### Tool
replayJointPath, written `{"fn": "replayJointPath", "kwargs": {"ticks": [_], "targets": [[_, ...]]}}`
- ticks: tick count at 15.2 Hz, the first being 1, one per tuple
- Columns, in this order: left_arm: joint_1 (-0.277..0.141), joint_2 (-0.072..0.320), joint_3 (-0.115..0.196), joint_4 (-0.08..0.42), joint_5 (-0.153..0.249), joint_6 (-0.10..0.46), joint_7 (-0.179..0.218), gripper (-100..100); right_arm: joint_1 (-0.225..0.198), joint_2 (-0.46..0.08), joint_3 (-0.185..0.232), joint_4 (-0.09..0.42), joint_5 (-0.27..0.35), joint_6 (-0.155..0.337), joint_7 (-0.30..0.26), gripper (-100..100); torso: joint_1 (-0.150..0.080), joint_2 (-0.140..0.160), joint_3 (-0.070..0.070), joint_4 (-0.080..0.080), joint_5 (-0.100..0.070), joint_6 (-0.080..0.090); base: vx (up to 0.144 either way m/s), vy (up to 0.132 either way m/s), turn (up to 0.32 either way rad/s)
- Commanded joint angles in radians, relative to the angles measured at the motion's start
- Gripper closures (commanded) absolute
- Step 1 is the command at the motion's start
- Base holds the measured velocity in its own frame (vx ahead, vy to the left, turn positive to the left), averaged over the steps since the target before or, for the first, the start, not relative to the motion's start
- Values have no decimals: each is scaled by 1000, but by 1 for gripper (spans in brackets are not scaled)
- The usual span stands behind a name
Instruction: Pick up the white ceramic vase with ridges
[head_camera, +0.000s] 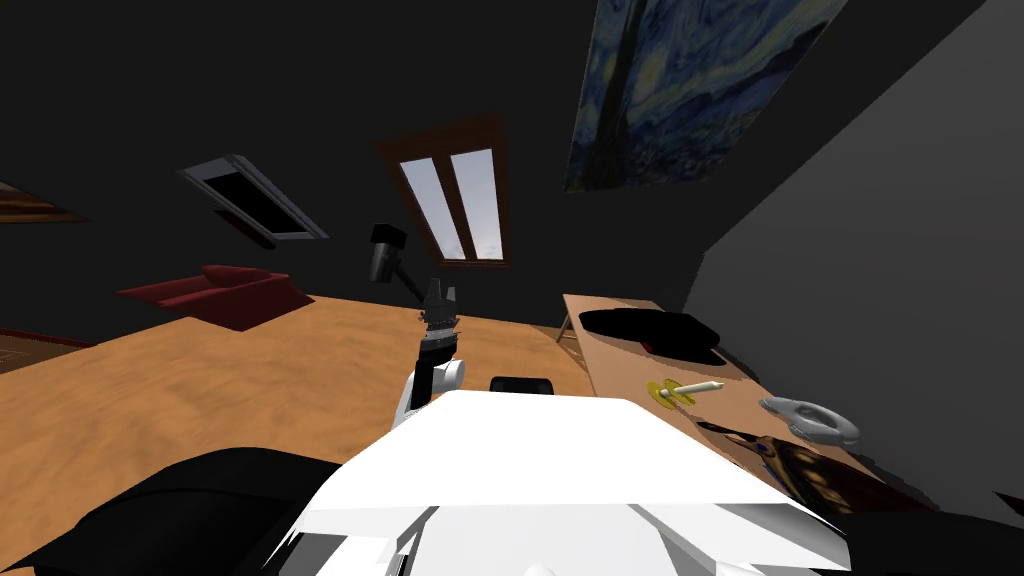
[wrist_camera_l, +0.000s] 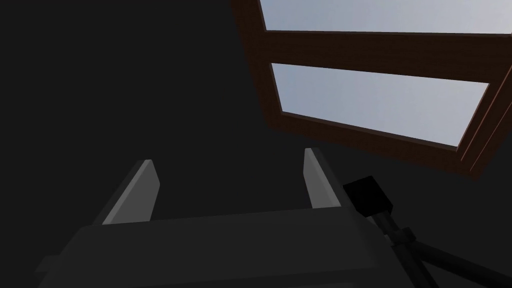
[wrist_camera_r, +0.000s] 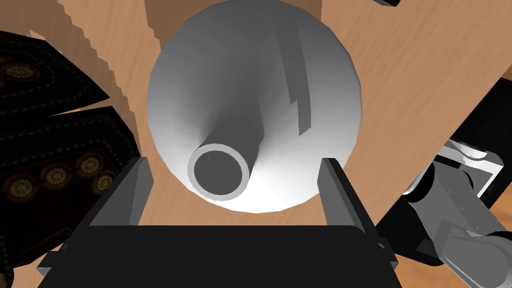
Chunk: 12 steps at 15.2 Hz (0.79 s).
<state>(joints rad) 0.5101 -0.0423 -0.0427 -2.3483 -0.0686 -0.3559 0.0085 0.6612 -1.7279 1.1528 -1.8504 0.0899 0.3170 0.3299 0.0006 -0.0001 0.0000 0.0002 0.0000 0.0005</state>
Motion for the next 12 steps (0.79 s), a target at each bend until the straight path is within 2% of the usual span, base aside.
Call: {"fn": "replayJointPath", "kwargs": {"ticks": [1, 2, 6, 7, 10, 11, 12], "targets": [[0, 0, 0, 0, 0, 0, 0, 0, 0, 0, 0, 0, 0, 0, 0, -100, 0, 0, 0, 0, 0, 0, -3, -3, 25], [0, 0, 0, 0, 0, 0, 0, 0, 0, 3, 0, 3, 0, -1, 1, 100, 0, 0, 0, 0, 0, 0, 0, 0, 0], [0, 0, 0, 0, 0, 0, 0, 0, 1, 2, 1, 2, 0, -2, 2, 100, -1, 0, 1, 1, -1, 1, 0, -1, 3], [0, 0, 0, 0, 0, 0, 0, 0, -6, -36, 1, -33, -4, 2, 0, 100, -1, 1, 1, 1, -1, 1, 5, 2, -118], [0, 0, 0, 0, 0, 0, 0, 0, -10, -78, 1, -71, -3, 5, -5, 100, 1, 0, 1, 1, 0, 1, 9, 8, -110], [0, 0, 0, 0, 0, 0, 0, 0, -11, -89, 1, -81, -2, 6, -7, 100, 1, 0, 0, 1, 1, 0, 7, 7, -64], [0, 0, 0, 0, 0, 0, 0, 0, -11, -68, 2, -63, -4, 4, -1, 100, 1, 0, 0, 1, 1, 1, 4, 4, -23]]}}
